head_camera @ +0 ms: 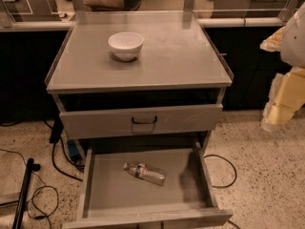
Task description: Pick water bottle from middle drawer and place on counter
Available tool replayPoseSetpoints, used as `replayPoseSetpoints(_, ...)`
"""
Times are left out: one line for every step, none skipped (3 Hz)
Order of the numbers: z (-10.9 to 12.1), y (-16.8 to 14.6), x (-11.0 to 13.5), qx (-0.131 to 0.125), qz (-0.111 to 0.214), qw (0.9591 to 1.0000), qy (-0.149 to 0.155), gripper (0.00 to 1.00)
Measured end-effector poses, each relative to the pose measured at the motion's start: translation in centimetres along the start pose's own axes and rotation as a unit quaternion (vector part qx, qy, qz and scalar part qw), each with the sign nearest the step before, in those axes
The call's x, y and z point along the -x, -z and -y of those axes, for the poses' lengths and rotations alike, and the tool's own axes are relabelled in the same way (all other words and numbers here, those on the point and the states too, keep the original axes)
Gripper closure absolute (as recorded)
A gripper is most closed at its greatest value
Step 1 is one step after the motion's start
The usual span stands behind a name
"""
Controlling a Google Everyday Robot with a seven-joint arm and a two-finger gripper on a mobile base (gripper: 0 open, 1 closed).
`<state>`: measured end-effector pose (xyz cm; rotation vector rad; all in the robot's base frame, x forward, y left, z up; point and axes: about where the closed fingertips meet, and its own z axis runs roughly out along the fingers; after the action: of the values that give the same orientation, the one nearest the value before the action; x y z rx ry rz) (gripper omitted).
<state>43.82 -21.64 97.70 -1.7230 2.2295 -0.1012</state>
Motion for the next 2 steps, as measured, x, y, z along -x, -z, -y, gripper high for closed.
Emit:
replayPoseSetpoints(-0.1, -0.3, 0.1, 0.001, 0.004, 1.0000, 0.002, 0.00)
replayPoseSetpoints(-0.9, -1.9, 0.8, 0.010, 0.028, 0.9995, 0.013, 0.00)
